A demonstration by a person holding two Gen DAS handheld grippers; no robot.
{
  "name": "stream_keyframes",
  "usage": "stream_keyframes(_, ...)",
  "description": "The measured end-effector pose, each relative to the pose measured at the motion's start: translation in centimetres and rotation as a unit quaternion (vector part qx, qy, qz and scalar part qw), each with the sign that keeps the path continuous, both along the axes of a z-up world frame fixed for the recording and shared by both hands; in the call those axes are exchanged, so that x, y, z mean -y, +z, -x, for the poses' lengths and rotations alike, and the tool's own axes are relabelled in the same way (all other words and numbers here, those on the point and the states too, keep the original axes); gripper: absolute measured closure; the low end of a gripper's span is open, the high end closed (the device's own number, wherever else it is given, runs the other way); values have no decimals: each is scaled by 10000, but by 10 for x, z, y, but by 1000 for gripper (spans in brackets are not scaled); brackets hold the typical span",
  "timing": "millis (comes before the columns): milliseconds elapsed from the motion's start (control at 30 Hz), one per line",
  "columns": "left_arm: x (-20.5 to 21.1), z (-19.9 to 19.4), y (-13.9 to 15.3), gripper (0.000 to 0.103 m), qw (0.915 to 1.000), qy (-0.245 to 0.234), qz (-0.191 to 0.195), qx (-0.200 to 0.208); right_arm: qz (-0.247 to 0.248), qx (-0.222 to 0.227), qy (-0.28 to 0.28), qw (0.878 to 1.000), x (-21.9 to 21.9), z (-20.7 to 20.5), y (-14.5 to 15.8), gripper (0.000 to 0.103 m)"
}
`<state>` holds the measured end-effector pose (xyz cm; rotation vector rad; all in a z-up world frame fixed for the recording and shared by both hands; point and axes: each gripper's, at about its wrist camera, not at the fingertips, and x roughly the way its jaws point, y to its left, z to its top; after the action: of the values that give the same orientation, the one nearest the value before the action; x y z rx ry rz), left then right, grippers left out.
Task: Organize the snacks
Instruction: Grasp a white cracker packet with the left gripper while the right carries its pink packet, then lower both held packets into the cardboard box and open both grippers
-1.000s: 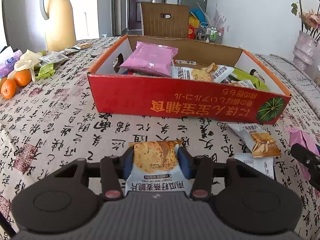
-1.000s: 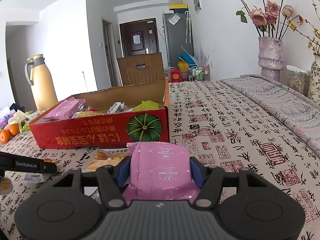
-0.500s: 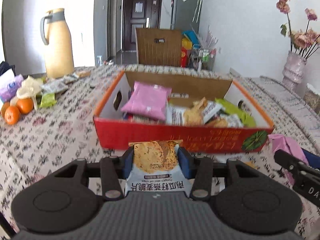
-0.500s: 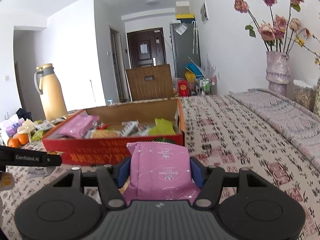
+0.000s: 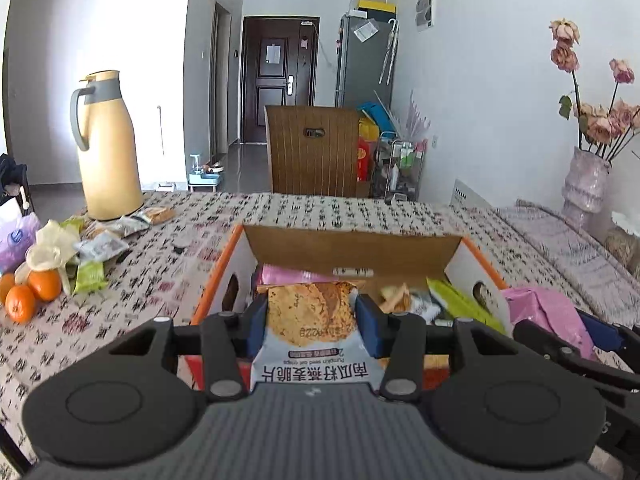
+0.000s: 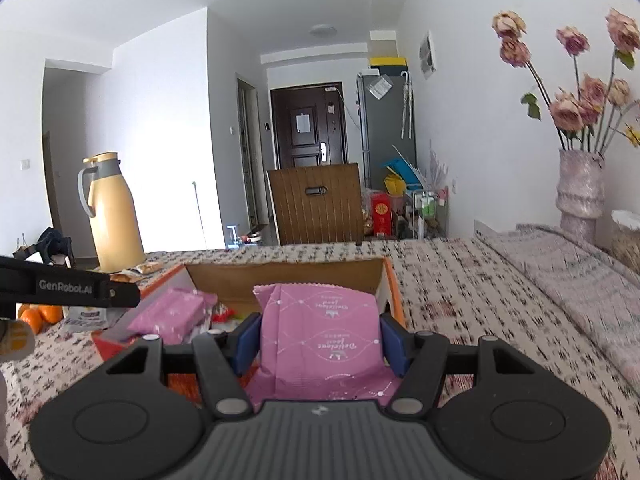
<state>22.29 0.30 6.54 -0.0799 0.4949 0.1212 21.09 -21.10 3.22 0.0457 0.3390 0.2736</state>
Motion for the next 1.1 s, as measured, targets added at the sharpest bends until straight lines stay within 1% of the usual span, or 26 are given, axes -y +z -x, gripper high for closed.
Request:
stream_keyframes(167,-4,-23,4,56,10000,7,-19,23,57,32,76,9999,-11,-24,6,42)
stream_keyframes(300,-12,-42,3,56,9999,81,61,-29,100,15,110,9999,-22,-44,9,42)
stream_keyframes(467,-21,-65,-3,56,9998,143,105,-87,114,-2,176,9998,-36,-72,11,42)
stream_keyframes(600,-30,-80,-12,56,9994,210,200,-183,81,-87,182,9998,-44,-91,6,42)
stream_keyframes(767,-39,-91,-24,56,9991,267,269,-194,113,-208,210,9995,-49,-107,-7,42)
stream_keyframes(867,-41,-92,-33,56,9992,339,194,-121,135,-319,200,9992,-48,-114,-17,42)
stream_keyframes(1000,-46,-96,-40,55,9991,295,234,-190,169,-457,246,9985,-49,-119,-25,42)
stream_keyframes(1067,-47,-94,-40,53,9992,274,240,-151,172,-466,274,9984,-48,-117,-26,41)
stream_keyframes(1100,-47,-93,-40,50,9993,260,237,-127,170,-447,273,9985,-49,-117,-26,41)
